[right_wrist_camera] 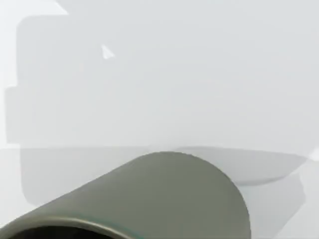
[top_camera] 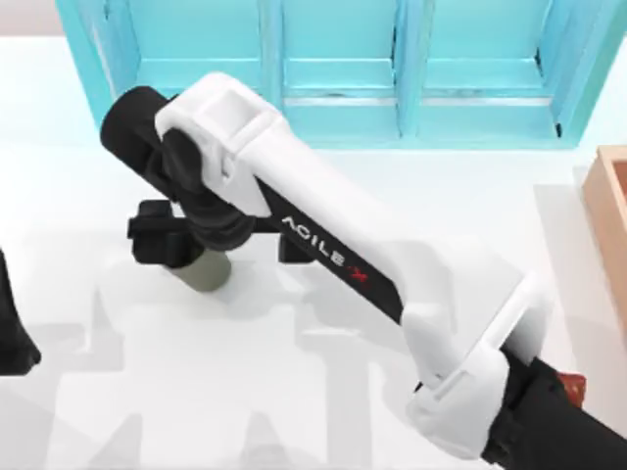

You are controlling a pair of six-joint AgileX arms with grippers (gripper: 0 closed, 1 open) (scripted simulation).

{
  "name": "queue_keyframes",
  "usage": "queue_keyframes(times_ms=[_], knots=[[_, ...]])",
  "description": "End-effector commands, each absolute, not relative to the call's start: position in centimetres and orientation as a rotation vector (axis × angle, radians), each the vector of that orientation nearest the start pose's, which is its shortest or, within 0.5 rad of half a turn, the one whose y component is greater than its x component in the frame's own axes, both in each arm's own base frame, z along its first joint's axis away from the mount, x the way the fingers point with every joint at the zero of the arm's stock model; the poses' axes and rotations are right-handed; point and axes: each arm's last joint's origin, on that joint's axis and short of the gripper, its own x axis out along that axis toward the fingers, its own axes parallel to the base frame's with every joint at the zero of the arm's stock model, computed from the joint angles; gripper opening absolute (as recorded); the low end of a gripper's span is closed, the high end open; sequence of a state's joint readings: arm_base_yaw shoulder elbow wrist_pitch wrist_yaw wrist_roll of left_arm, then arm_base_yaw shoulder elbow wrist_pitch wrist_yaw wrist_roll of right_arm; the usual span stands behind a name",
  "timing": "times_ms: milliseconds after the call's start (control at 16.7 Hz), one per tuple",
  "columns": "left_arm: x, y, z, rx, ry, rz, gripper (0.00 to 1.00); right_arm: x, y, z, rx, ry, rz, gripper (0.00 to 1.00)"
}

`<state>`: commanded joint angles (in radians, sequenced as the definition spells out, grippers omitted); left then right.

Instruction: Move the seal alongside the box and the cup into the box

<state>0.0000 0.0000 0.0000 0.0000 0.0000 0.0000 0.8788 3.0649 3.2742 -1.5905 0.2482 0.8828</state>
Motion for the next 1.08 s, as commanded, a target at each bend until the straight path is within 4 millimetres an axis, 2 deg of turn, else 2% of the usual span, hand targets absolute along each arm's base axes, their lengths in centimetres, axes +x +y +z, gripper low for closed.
queue_keyframes(times_ms=[180, 960, 1080], knots=[[10.57, -0.12, 16.00, 0.000, 0.000, 0.000, 1.00, 34.09, 41.22, 13.38, 0.007, 1.271, -0.008, 1.00], [10.57, -0.12, 16.00, 0.000, 0.000, 0.000, 1.00, 34.09, 41.22, 13.38, 0.007, 1.271, -0.008, 0.02], [10.57, -0.12, 16.00, 0.000, 0.000, 0.000, 1.00, 34.09, 41.22, 13.38, 0.007, 1.271, -0.008, 0.00]])
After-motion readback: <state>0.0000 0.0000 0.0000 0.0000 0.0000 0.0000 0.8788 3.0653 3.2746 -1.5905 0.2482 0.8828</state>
